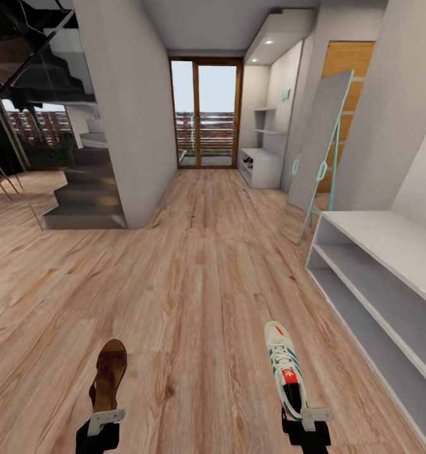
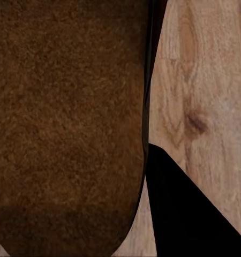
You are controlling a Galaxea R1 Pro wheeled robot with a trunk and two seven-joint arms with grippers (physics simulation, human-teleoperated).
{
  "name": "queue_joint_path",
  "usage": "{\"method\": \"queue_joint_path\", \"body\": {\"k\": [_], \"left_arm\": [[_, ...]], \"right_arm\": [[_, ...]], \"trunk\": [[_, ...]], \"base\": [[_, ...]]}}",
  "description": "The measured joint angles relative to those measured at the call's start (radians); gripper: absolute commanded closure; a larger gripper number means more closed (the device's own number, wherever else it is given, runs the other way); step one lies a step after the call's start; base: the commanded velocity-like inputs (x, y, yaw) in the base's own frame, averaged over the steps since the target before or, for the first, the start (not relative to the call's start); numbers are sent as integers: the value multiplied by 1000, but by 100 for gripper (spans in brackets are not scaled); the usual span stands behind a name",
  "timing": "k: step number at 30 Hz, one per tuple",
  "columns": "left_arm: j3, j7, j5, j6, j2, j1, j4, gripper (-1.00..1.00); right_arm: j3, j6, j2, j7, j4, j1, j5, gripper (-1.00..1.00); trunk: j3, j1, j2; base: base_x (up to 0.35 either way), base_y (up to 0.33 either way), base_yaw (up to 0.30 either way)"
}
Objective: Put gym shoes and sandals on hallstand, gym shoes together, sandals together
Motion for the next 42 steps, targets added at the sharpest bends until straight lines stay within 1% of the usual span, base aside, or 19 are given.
{"method": "queue_joint_path", "body": {"k": [4,8,15,20,27,38,42], "left_arm": [[0,0,0,0,0,0,0,100],[0,0,0,-1,0,0,0,100],[0,0,0,0,0,0,1,100],[-1,0,-1,-1,-2,0,11,100],[0,0,-1,-1,-4,0,15,100],[1,0,-1,-1,-3,0,15,100],[1,0,-1,-13,-1,0,16,100]], "right_arm": [[2,1,1,2,0,0,1,100],[2,1,2,2,-1,0,1,100],[0,0,0,2,0,0,0,100],[-2,-1,-8,2,2,0,0,100],[2,-1,-1,0,17,0,3,100],[3,0,0,0,24,0,5,100],[3,1,0,0,25,0,6,100]], "trunk": [[0,0,0],[0,0,0],[0,0,0],[0,0,0],[0,0,0],[0,0,0],[0,0,0]], "base": [[319,144,-294],[319,144,-127],[319,144,-14],[320,144,-1],[319,144,0],[320,143,0],[330,63,0]]}}
